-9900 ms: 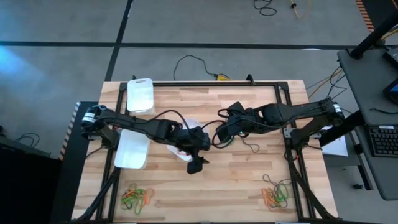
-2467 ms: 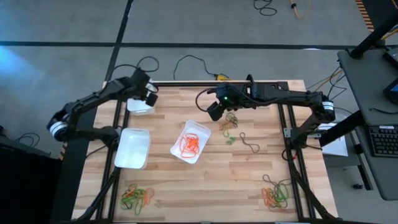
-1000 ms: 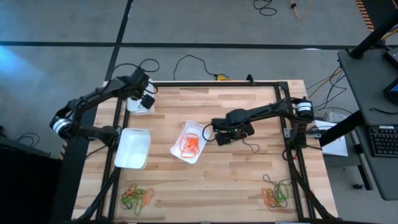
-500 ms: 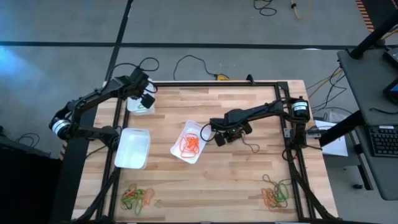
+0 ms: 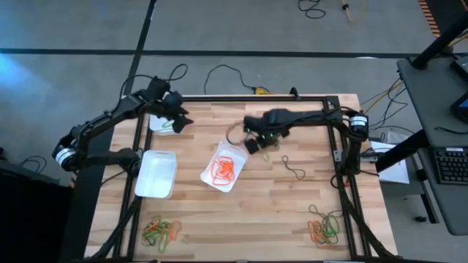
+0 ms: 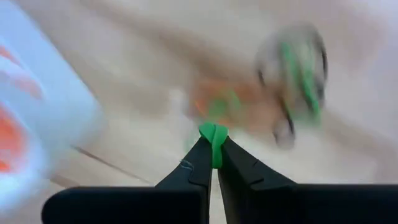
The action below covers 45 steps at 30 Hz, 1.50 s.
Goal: Sort rubber bands into baskets
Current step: Put the green rubber band into the top white bin
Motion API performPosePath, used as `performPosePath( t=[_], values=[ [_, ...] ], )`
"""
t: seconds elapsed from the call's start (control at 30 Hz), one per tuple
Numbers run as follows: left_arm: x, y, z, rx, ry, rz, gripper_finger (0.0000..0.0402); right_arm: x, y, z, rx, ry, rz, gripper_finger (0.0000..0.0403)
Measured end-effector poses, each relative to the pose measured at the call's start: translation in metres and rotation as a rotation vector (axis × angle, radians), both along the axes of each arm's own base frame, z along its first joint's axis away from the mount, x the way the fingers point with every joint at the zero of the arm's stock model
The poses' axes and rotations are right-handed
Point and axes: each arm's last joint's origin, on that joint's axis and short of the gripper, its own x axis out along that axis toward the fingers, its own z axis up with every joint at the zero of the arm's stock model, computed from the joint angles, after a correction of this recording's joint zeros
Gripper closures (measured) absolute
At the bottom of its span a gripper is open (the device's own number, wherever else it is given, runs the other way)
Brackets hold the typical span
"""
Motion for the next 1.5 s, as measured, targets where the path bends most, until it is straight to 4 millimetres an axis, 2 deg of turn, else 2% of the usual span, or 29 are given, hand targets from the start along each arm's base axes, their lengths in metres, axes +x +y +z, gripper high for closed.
performPosePath(
  t=[0.1, 0.23, 0.37, 0.47, 0.67, 0.8, 0.97, 1.07, 1.2, 1.33, 1.5],
  values=[
    [0.010, 0.000, -0.002, 0.140, -0.073, -0.093, 0.0138, 0.015, -0.025, 0.006, -0.052, -0.147, 0.022, 0.0391],
    [0.022, -0.001, -0.012, 0.261, -0.111, -0.196, 0.0148, 0.030, -0.056, -0.012, -0.068, -0.249, 0.059, 0.0391],
    [0.031, -0.001, -0.027, 0.246, -0.092, -0.255, 0.0155, 0.048, -0.079, -0.037, -0.050, -0.301, 0.085, 0.0390],
    [0.036, 0.000, -0.040, 0.238, -0.054, -0.301, 0.0161, 0.066, -0.089, -0.049, -0.074, -0.306, 0.144, 0.0390],
    [0.046, 0.008, -0.056, 0.217, -0.011, -0.329, 0.0174, 0.106, -0.106, -0.049, -0.115, -0.363, 0.203, 0.0385],
    [0.055, 0.018, -0.059, 0.215, 0.002, -0.332, 0.0176, 0.120, -0.117, -0.045, -0.083, -0.375, 0.245, 0.0352],
    [0.068, 0.031, -0.069, 0.186, 0.032, -0.343, 0.0176, 0.126, -0.119, -0.043, -0.049, -0.340, 0.335, 0.0274],
    [0.076, 0.038, -0.075, 0.170, 0.045, -0.347, 0.0176, 0.125, -0.117, -0.038, -0.025, -0.324, 0.358, 0.0225],
    [0.086, 0.048, -0.081, 0.169, 0.047, -0.351, 0.0176, 0.119, -0.111, -0.017, -0.034, -0.313, 0.370, 0.0177],
    [0.098, 0.056, -0.084, 0.150, 0.042, -0.343, 0.0176, 0.109, -0.103, 0.011, -0.038, -0.310, 0.377, 0.0147],
    [0.112, 0.059, -0.088, 0.148, 0.057, -0.354, 0.0176, 0.097, -0.090, 0.049, -0.070, -0.334, 0.389, 0.0129]
  ],
)
